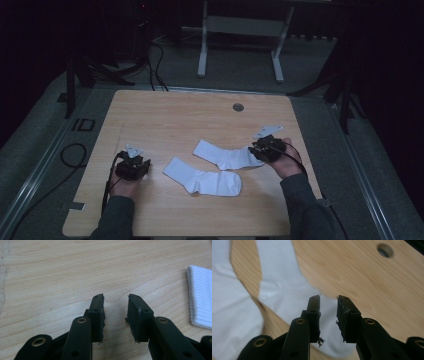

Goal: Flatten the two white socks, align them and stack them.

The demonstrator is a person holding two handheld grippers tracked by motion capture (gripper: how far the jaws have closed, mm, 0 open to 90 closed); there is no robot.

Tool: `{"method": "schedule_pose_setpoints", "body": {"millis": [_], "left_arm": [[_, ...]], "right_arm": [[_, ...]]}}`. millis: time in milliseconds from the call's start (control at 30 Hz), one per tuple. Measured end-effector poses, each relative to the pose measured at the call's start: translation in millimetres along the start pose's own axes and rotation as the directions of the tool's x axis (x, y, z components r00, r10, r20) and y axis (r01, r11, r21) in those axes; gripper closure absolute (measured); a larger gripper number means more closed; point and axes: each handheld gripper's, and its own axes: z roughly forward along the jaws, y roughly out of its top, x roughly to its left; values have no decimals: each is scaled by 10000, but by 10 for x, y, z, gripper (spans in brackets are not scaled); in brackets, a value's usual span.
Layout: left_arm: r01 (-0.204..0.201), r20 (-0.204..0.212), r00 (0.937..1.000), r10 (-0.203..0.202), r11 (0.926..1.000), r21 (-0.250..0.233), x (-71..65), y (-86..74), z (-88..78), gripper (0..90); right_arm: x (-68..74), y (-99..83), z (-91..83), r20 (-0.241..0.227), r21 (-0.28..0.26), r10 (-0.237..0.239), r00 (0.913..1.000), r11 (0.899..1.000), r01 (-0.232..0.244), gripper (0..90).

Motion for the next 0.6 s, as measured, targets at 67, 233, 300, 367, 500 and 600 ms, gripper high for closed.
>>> {"method": "schedule_pose_setpoints", "body": {"millis": [67,233,300,367,500,600], "left_arm": [[-7,9,10000,7,10000,9,2,0,0,661],[-39,24,10000,39,10000,39,8,1,-2,659],[-33,23,10000,33,10000,43,8,0,-3,659],[-29,22,10000,29,10000,41,7,0,-3,658],[-6,27,10000,6,10000,43,6,0,-3,658],[-21,24,10000,21,10000,32,5,-1,-3,658]], "right_arm": [[64,69,96,-286,-115,-179,9994,9998,176,711],[257,254,333,-771,-157,-624,9951,9980,614,676],[327,323,422,-862,-116,-819,9929,9966,812,658],[349,347,454,-919,-49,-902,9917,9959,902,648],[488,491,689,-1245,146,-1333,9832,9906,1362,606],[528,536,828,-1490,330,-1204,9815,9914,1266,571]]}}
